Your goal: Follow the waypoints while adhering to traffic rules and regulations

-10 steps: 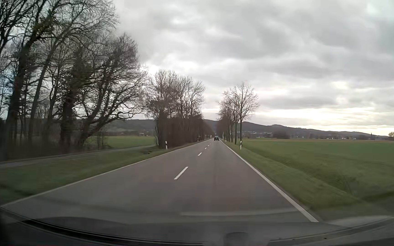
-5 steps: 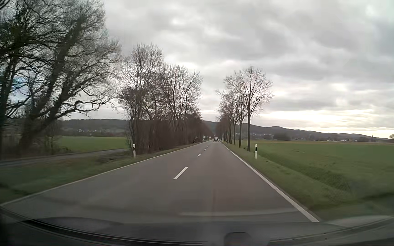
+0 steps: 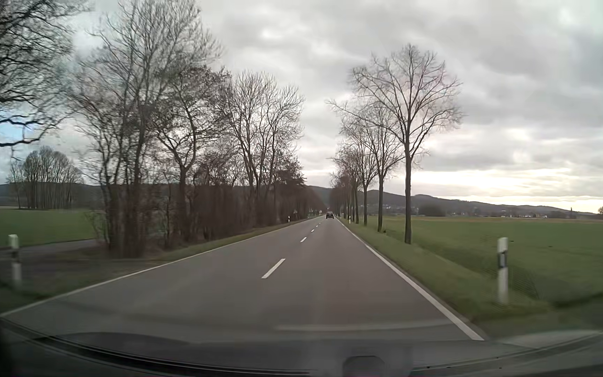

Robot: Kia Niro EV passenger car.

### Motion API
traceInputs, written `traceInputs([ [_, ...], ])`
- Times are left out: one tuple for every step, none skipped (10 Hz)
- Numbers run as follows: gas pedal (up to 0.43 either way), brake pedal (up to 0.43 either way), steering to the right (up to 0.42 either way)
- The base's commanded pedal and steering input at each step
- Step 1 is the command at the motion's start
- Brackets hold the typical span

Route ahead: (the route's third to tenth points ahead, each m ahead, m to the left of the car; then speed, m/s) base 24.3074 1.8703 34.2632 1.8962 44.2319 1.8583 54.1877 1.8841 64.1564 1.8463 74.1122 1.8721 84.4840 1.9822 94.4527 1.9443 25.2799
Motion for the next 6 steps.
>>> traceInputs([
  [0.598,0.000,0.003],
  [0.598,0.000,0.003],
  [0.598,0.000,0.003],
  [0.598,0.000,0.003],
  [0.598,0.000,0.003],
  [0.598,0.000,0.003],
])
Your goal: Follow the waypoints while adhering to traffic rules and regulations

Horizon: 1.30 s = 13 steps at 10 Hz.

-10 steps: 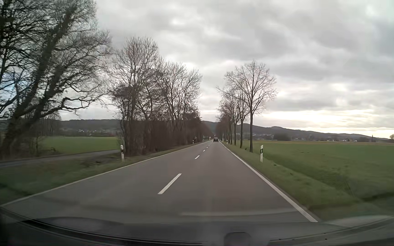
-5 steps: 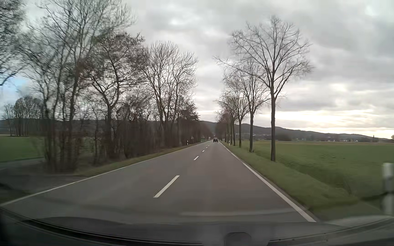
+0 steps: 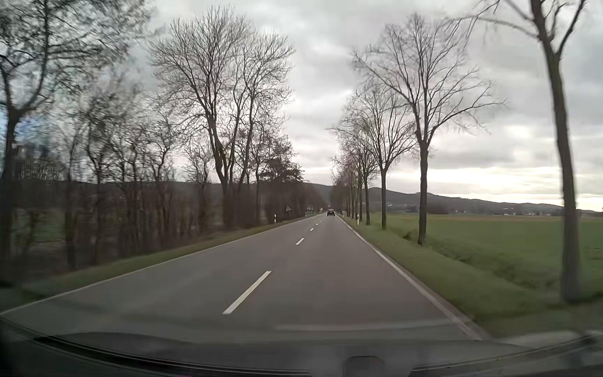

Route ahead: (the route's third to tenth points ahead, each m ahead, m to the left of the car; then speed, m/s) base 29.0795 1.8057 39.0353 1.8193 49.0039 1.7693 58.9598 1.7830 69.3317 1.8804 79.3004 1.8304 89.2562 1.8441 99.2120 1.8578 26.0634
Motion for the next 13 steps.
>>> traceInputs([
  [0.598,0.000,0.003],
  [0.598,0.000,0.003],
  [0.598,0.000,0.003],
  [0.598,0.000,0.003],
  [0.598,0.000,0.003],
  [0.598,0.000,0.003],
  [0.598,0.000,0.001],
  [0.598,0.000,0.001],
  [0.598,0.000,0.001],
  [0.598,0.000,0.002],
  [0.598,0.000,0.002],
  [0.598,0.000,0.004],
  [0.598,0.000,0.005],
])
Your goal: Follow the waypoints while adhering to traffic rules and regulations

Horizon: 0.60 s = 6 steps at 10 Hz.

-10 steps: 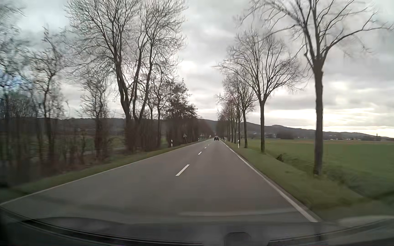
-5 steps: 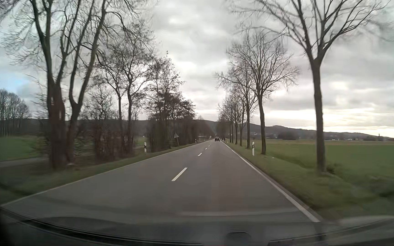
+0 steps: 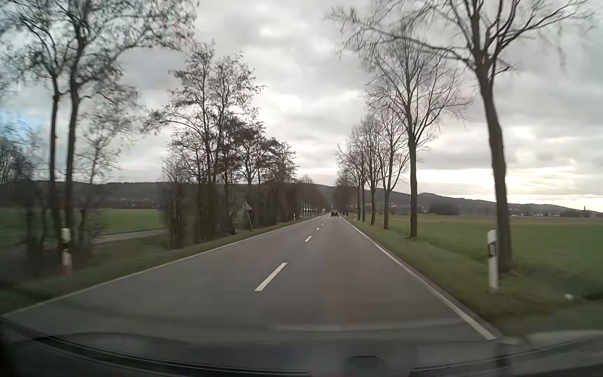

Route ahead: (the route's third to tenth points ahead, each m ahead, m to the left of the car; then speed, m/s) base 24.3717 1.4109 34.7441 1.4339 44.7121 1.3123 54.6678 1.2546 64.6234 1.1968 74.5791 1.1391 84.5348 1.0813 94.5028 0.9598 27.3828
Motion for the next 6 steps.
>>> traceInputs([
  [0.598,0.000,0.005],
  [0.598,0.000,0.005],
  [0.598,0.000,0.005],
  [0.598,0.000,0.005],
  [0.598,0.000,0.006],
  [0.598,0.000,0.006],
])
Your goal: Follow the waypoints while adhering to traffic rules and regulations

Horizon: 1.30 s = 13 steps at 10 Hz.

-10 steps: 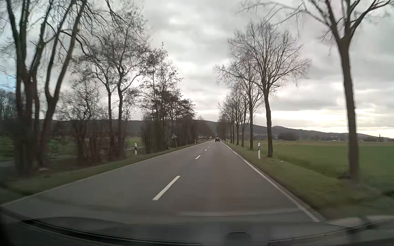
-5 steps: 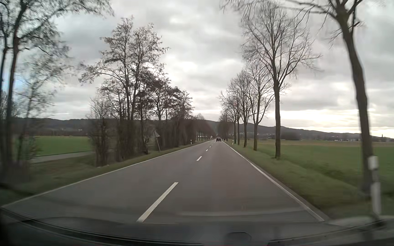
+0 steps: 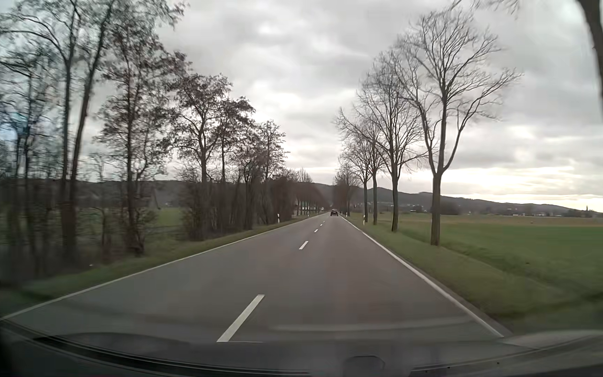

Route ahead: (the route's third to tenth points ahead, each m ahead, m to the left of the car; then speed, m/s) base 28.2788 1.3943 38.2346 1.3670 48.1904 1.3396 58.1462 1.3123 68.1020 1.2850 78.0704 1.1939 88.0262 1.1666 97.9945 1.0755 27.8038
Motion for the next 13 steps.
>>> traceInputs([
  [0.598,0.000,0.006],
  [0.598,0.000,0.006],
  [0.598,0.000,0.005],
  [0.598,0.000,0.005],
  [0.598,0.000,0.005],
  [0.571,0.000,0.005],
  [0.268,0.000,0.005],
  [0.138,0.000,0.005],
  [0.008,0.000,0.006],
  [0.000,0.000,0.007],
  [0.000,0.000,0.008],
  [0.000,0.000,0.008],
  [0.000,0.000,0.008],
])
